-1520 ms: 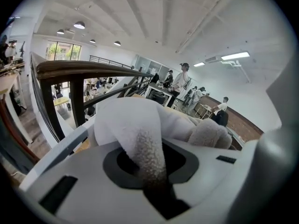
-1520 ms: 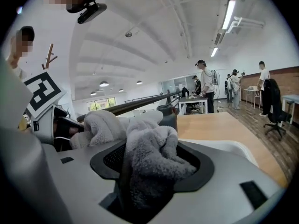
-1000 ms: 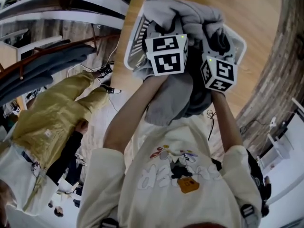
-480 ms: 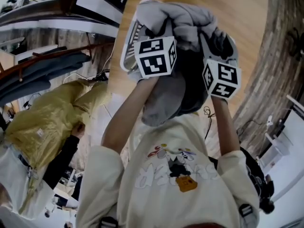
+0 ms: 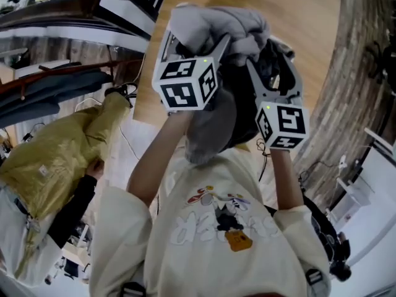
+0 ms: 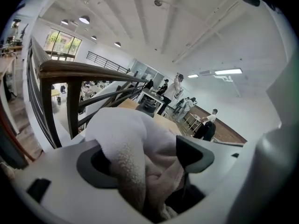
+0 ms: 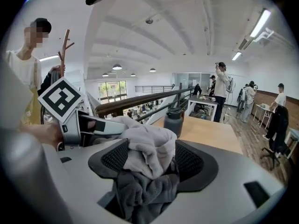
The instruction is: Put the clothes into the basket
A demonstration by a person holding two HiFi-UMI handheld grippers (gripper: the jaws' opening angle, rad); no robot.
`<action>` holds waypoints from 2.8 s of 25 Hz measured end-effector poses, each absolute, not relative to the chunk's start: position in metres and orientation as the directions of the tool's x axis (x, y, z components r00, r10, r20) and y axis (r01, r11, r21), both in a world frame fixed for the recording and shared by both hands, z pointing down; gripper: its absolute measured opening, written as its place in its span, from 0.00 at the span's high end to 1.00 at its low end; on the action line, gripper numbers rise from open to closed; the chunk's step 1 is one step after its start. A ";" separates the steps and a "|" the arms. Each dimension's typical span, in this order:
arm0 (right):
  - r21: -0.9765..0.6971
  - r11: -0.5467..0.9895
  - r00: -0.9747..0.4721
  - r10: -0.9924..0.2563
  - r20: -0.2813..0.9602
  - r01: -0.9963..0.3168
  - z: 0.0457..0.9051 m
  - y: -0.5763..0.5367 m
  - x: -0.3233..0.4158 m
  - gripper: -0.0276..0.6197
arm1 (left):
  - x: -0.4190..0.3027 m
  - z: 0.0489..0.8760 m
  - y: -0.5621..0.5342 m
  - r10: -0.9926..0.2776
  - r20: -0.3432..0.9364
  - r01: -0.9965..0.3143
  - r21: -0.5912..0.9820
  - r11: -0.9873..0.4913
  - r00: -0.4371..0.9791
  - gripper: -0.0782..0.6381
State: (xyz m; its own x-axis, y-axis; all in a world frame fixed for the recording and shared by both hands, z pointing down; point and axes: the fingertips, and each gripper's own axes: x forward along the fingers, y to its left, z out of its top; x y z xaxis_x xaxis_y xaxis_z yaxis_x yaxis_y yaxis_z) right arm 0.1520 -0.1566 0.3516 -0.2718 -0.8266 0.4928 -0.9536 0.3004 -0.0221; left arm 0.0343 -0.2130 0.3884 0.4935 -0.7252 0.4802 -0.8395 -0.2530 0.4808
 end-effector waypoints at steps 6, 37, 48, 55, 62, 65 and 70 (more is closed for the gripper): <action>0.006 0.384 -0.287 -0.701 0.653 -0.923 0.406 -0.151 0.131 0.48 | 0.024 0.381 -0.189 -0.717 0.527 -0.875 0.414 -0.252 0.456 0.36; 0.154 0.515 -0.359 -0.753 0.552 -0.843 0.323 -0.106 0.112 0.53 | -0.017 0.328 -0.085 -0.797 0.448 -0.907 0.306 -0.290 0.406 0.51; 0.043 0.742 -0.629 -0.596 0.500 -0.669 0.298 -0.026 0.078 0.53 | -0.015 0.307 -0.039 -0.845 0.434 -0.940 0.271 -0.209 0.313 0.89; -0.010 0.860 -0.755 -0.442 0.485 -0.510 0.296 0.027 0.067 0.53 | -0.039 0.310 -0.001 -0.872 0.438 -0.951 0.294 -0.091 0.219 0.89; 0.011 0.896 -0.739 -0.373 0.561 -0.444 0.325 0.052 0.065 0.33 | -0.045 0.316 0.023 -0.867 0.467 -0.951 0.307 -0.029 0.177 0.89; 0.057 0.904 -0.722 -0.375 0.581 -0.423 0.332 0.053 0.065 0.30 | -0.044 0.320 0.030 -0.863 0.473 -0.948 0.317 -0.019 0.175 0.89; 0.142 0.901 -0.660 -0.400 0.636 -0.410 0.368 0.045 0.063 0.27 | -0.049 0.337 0.038 -0.853 0.491 -0.944 0.330 -0.005 0.176 0.89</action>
State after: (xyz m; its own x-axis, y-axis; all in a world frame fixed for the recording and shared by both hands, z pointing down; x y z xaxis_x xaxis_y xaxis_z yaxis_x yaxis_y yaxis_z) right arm 0.0627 0.0452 0.3677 -0.6599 -0.4004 0.6358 -0.4098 0.9010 0.1420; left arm -0.0487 0.0384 0.3367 0.1761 -0.8532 0.4910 -0.9441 -0.0053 0.3295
